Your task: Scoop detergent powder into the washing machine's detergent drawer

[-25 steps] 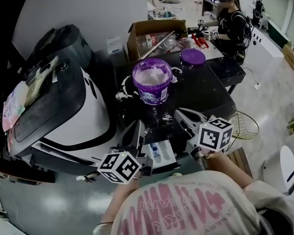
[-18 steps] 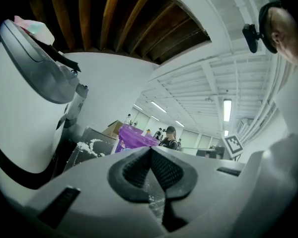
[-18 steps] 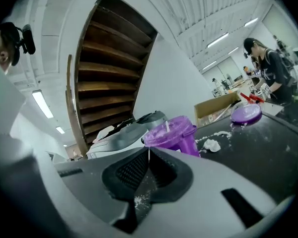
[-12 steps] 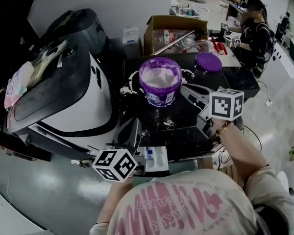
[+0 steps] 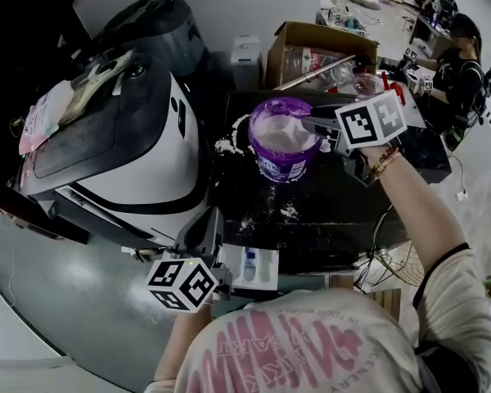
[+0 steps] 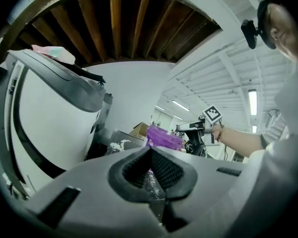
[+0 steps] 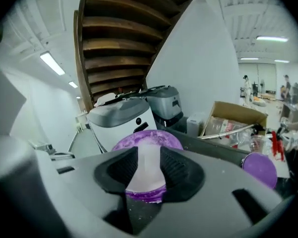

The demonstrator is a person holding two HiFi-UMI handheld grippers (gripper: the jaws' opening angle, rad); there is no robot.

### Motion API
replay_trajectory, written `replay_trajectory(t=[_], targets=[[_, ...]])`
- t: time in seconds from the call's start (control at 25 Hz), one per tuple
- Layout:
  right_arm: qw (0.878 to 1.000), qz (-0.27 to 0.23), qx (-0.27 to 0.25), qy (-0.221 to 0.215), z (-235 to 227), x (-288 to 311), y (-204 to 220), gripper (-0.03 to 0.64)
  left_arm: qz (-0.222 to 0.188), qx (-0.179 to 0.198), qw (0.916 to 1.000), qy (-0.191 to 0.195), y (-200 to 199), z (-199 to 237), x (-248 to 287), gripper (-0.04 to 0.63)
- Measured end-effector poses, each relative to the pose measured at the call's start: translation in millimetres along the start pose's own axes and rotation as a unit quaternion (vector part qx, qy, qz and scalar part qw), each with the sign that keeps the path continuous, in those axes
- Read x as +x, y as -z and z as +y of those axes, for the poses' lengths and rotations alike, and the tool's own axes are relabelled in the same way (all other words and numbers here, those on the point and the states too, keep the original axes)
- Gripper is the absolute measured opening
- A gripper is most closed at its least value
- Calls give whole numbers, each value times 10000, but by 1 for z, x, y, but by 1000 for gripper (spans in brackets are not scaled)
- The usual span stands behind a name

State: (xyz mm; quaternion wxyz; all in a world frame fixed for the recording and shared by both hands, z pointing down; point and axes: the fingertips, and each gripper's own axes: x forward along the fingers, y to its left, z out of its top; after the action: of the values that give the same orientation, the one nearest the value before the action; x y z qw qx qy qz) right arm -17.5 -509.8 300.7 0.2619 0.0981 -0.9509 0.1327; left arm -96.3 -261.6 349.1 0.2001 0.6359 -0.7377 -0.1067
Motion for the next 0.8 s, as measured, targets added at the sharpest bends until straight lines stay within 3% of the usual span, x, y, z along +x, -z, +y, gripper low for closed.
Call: replay_trajectory(t=[0.2, 0.48, 0.8], targets=[[9965, 672, -386, -327, 7, 25, -1, 178, 26, -73, 9995, -299, 1, 12, -7, 2], [9865, 1364, -887, -166, 5, 51, 9, 177, -119, -72, 9976, -683, -5, 30, -24, 2], [9793, 1781, -967, -3, 3, 57, 15, 87, -238, -162, 9970, -715, -6, 36, -22, 2]])
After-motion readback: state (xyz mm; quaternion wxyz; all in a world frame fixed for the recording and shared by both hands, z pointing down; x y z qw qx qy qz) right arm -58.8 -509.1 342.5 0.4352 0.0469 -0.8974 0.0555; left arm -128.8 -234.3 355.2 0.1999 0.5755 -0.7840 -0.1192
